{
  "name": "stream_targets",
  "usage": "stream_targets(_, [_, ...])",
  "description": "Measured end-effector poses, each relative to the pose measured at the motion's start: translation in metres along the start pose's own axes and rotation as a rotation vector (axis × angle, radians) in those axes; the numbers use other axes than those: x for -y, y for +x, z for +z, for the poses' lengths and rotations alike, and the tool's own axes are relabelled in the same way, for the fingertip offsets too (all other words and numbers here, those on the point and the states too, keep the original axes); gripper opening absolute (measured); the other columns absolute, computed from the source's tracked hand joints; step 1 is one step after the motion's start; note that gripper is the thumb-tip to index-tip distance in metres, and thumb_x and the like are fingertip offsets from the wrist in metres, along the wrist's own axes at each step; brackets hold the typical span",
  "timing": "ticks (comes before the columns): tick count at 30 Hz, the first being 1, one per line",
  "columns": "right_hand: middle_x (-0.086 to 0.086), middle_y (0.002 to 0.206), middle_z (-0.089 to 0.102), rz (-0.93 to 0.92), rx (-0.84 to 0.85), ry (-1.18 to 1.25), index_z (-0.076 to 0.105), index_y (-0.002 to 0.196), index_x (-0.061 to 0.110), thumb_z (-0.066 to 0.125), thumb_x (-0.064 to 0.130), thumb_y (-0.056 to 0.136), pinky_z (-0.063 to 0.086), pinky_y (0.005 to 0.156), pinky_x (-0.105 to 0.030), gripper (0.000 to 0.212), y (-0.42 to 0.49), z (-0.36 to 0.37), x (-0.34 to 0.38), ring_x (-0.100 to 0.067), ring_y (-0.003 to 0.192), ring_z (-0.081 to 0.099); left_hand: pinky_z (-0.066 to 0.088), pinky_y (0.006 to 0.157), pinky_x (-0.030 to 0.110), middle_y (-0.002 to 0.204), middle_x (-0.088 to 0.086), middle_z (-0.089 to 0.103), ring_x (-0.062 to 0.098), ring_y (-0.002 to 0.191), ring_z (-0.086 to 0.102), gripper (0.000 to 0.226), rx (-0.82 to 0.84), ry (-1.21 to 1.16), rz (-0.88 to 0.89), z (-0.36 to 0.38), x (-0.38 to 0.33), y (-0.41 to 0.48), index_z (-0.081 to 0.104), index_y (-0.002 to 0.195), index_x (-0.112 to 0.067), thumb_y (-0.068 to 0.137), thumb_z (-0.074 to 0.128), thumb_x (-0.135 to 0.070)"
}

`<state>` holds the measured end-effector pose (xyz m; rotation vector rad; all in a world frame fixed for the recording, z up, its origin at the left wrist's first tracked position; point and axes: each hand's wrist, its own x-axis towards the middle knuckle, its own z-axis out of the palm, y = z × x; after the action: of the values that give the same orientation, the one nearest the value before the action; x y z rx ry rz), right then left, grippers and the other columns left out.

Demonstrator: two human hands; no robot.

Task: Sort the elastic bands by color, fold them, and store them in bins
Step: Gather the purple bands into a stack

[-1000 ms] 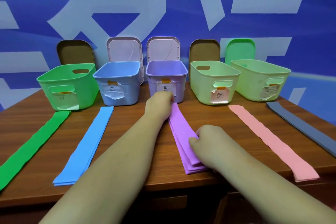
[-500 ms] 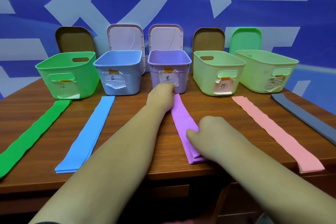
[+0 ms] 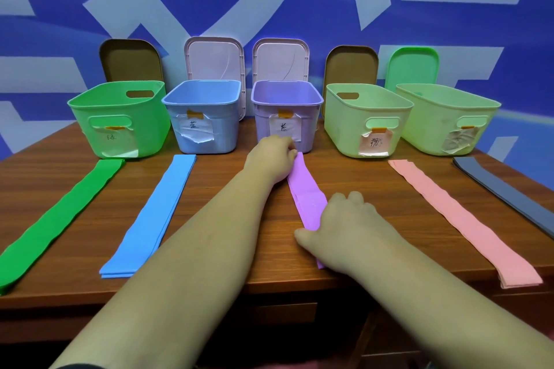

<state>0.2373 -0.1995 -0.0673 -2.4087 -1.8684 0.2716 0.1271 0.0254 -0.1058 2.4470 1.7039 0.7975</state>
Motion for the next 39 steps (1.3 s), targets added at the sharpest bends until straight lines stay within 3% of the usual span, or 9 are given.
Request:
stream_targets(6, [-0.010, 0.135, 0.043, 0.013, 0.016, 0.054, 0.045, 0.138, 0.011, 0.060, 0.052, 0.090, 0.044, 0.098, -0.042, 0.066, -0.002, 0.001, 0.003, -0.033, 0.128, 0.048, 0.054, 0.086, 0.040, 0.120, 0.007, 0.067, 0.026, 0.106, 0.063, 0.027, 0.036, 0.010, 0.015, -0.001, 0.000, 0.000, 0.074, 0.120, -0.020, 0.104, 0.057, -0.034])
stream_targets(22, [-0.009, 0.139, 0.039, 0.025, 0.047, 0.023, 0.042, 0.140, 0.013, 0.062, 0.049, 0.093, 0.044, 0.095, -0.040, 0.062, -0.022, -0.002, 0.008, -0.031, 0.131, 0.043, 0.052, 0.080, 0.036, 0.115, 0.003, 0.069, 0.022, 0.103, 0.062, 0.020, 0.063, 0.017, 0.009, -0.002, -0.001, 0.001, 0.073, 0.115, -0.024, 0.102, 0.062, -0.035])
stream_targets(25, [-0.010, 0.139, 0.038, 0.031, 0.045, 0.055, 0.043, 0.139, 0.012, 0.064, 0.046, 0.093, 0.040, 0.088, -0.038, 0.061, -0.021, -0.001, 0.009, -0.031, 0.131, 0.042, 0.049, 0.077, 0.035, 0.111, 0.003, 0.068, 0.022, 0.099, 0.061, 0.018, 0.059, 0.017, 0.007, -0.002, -0.002, 0.000, 0.074, 0.111, -0.022, 0.102, 0.062, -0.033])
stream_targets(32, [-0.010, 0.139, 0.038, 0.035, 0.026, 0.073, 0.043, 0.138, 0.012, 0.065, 0.045, 0.093, 0.041, 0.090, -0.037, 0.060, -0.023, 0.001, 0.008, -0.031, 0.131, 0.042, 0.046, 0.071, 0.035, 0.105, 0.005, 0.062, 0.023, 0.087, 0.061, 0.014, 0.068, -0.006, 0.014, -0.002, -0.005, 0.000, 0.067, 0.088, -0.023, 0.102, 0.063, -0.027])
stream_targets(39, [-0.010, 0.138, 0.040, 0.015, 0.019, 0.067, 0.043, 0.137, 0.012, 0.061, 0.046, 0.093, 0.044, 0.098, -0.040, 0.059, -0.026, 0.000, 0.007, -0.031, 0.130, 0.043, 0.043, 0.071, 0.037, 0.099, 0.002, 0.063, 0.023, 0.090, 0.058, 0.010, 0.056, 0.004, -0.029, 0.001, -0.005, 0.003, 0.058, 0.103, -0.022, 0.105, 0.058, -0.032])
